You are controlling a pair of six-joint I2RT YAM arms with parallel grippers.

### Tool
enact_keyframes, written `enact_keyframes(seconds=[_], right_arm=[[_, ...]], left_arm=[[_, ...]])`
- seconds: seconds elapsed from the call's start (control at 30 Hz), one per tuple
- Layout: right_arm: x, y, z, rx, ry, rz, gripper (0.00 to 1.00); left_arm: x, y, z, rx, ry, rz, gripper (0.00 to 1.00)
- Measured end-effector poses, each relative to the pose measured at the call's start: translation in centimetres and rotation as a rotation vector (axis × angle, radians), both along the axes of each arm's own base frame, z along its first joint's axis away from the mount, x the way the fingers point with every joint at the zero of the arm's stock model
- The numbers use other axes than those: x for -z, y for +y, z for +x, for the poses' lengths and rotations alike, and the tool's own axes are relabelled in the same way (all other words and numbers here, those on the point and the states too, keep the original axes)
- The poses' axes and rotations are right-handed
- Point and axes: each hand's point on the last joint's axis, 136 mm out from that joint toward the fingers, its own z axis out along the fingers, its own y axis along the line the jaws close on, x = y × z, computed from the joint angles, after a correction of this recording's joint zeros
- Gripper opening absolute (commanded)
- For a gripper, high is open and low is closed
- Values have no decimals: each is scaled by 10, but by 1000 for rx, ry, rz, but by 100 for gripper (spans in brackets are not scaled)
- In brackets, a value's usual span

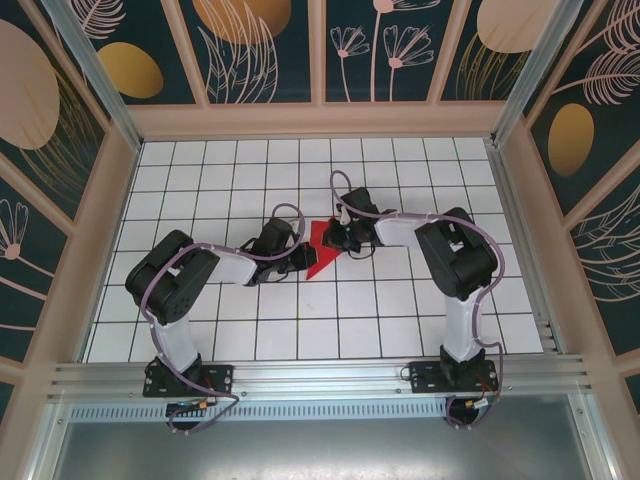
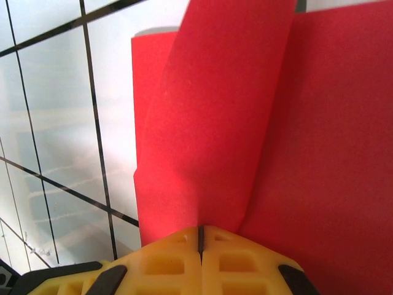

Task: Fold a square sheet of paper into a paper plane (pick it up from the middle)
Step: Fourth fold the wing at the center of the table.

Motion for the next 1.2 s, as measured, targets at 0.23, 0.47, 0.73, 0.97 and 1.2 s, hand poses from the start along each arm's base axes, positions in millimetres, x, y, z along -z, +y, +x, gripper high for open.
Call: enact_keyframes(seconds=[0.23,0.47,0.73,0.97,1.2], right_arm=[[0,-11,22,26,-16,8,5],[-1,-26,48,45,-41,17,5],[-5,-61,97,132,-123,-27,5],[-12,-70,109,146,-154,-45,6],[-5,-58,86,114,-132,-48,9]], left_arm=[[0,0,0,5,-4,-2,0],[-1,-1,0,5,-6,-4,0],[-1,0,0,5,-6,-3,0],[-2,1,-2,4,1,4,0],[-13,12,-7,-24,6,38,5]])
